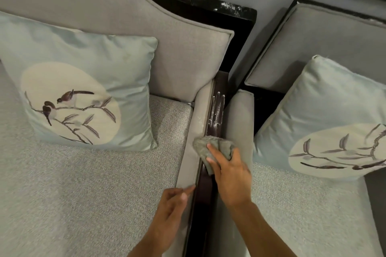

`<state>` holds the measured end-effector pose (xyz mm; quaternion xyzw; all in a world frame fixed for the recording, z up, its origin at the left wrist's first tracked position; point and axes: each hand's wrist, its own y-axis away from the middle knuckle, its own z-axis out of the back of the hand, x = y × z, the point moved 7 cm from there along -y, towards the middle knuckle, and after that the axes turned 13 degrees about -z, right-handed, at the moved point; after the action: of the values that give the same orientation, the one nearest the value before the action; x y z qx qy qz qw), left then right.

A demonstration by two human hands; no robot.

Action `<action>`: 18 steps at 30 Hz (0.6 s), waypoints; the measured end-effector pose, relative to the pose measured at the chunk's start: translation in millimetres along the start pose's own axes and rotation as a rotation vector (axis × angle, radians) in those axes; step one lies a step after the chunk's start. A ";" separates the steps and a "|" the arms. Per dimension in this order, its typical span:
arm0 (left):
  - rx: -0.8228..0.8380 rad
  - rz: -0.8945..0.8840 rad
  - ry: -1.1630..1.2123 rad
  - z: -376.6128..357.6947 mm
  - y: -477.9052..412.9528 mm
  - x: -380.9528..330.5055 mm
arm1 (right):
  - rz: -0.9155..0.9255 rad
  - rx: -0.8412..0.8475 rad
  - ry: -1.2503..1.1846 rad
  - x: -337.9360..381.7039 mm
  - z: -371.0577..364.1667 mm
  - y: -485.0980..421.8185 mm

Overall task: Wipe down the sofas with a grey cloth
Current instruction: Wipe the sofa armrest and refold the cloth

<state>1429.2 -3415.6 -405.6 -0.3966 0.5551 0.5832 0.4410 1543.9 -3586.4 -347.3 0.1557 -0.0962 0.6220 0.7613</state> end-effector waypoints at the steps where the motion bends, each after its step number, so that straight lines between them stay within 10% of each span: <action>1: -0.008 0.005 -0.010 -0.9 -6.7 -5.0 | 0.029 -0.016 -0.002 2.1 2.0 -11.6; 18: 0.012 -0.135 -0.221 -26.3 -126.6 -44.0 | -0.046 0.067 -0.017 19.6 4.3 -109.8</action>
<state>1562.4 -3445.8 -403.2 -0.3638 0.4788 0.5889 0.5401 1655.4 -3589.5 -349.4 0.1885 -0.0780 0.6058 0.7690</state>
